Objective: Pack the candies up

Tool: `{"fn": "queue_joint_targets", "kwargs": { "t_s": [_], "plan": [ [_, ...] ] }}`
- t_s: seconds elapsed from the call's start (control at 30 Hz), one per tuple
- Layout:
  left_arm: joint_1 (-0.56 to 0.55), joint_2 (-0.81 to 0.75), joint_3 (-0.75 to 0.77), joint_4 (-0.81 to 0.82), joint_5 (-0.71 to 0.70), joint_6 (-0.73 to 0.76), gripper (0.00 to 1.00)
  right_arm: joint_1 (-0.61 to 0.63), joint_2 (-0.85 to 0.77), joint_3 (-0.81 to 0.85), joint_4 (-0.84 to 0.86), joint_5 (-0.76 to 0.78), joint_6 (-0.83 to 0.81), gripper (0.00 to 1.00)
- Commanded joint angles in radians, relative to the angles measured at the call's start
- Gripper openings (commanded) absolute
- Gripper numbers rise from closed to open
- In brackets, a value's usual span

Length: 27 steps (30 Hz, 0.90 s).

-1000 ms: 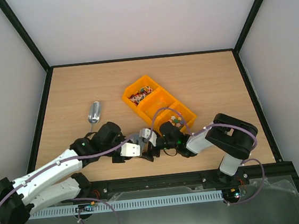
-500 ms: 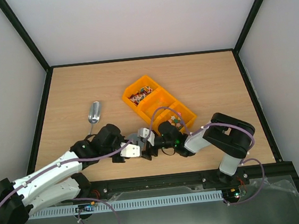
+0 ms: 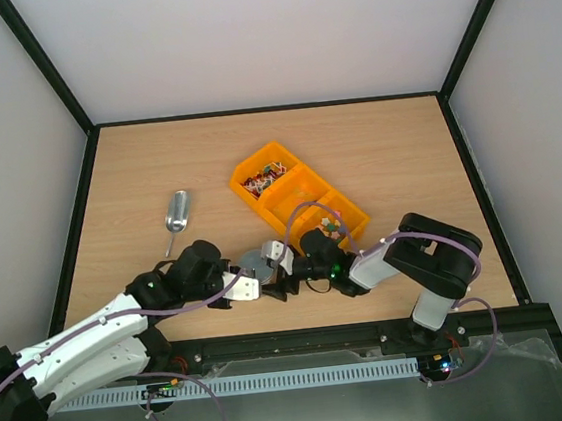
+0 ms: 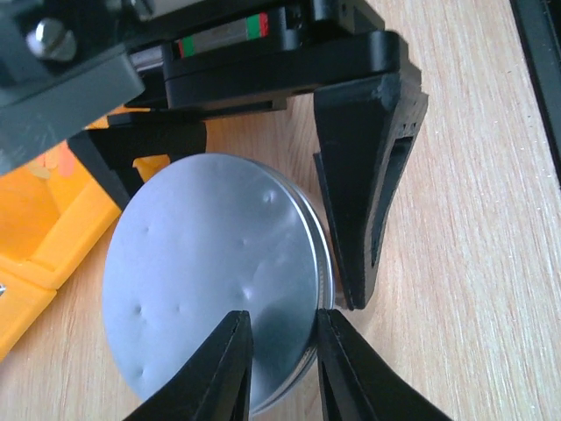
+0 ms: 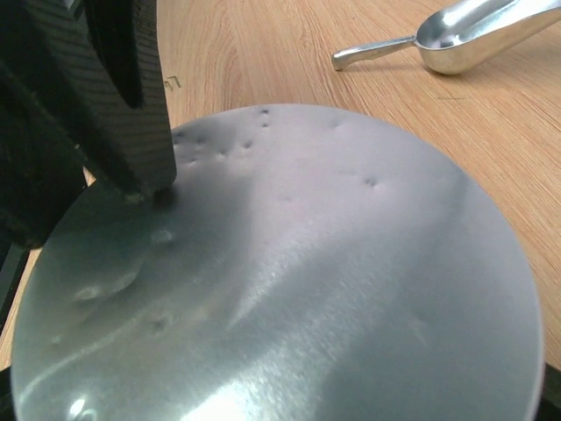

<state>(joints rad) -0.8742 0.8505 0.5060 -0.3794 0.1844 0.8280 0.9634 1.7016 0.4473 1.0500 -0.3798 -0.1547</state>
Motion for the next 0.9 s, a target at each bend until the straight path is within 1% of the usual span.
{"fn": "queue_joint_targets", "kwargs": {
  "t_s": [0.0, 0.2, 0.37, 0.43, 0.5, 0.57, 0.6, 0.7, 0.87],
  "plan": [
    [0.017, -0.010, -0.039, -0.008, -0.123, 0.006, 0.21, 0.007, -0.036, -0.049, -0.001, -0.005, -0.028, 0.62],
    [0.071, 0.008, -0.041, 0.051, -0.156, -0.021, 0.20, 0.007, -0.059, -0.071, -0.013, 0.022, -0.027, 0.57],
    [0.099, 0.006, -0.039, 0.047, -0.153, -0.022, 0.20, 0.006, -0.073, -0.083, -0.015, 0.054, -0.023, 0.54],
    [0.100, -0.006, -0.034, 0.035, -0.137, -0.019, 0.22, 0.005, -0.075, -0.085, -0.016, 0.065, -0.018, 0.53],
    [0.100, -0.035, -0.006, -0.007, -0.052, 0.003, 0.29, 0.004, -0.078, -0.084, -0.018, 0.072, -0.008, 0.53],
    [0.082, -0.073, 0.013, -0.013, 0.027, -0.004, 0.35, 0.005, -0.075, -0.080, -0.018, 0.070, 0.004, 0.53],
    [0.066, -0.071, 0.025, -0.006, 0.042, -0.016, 0.36, 0.004, -0.074, -0.079, -0.018, 0.069, 0.008, 0.53],
    [-0.004, -0.013, 0.056, 0.019, 0.031, -0.057, 0.38, 0.005, -0.068, -0.072, -0.016, 0.070, 0.015, 0.53],
    [-0.062, 0.079, 0.063, 0.091, 0.013, -0.078, 0.39, 0.004, -0.064, -0.069, -0.016, 0.067, 0.020, 0.53]
  ]
}}
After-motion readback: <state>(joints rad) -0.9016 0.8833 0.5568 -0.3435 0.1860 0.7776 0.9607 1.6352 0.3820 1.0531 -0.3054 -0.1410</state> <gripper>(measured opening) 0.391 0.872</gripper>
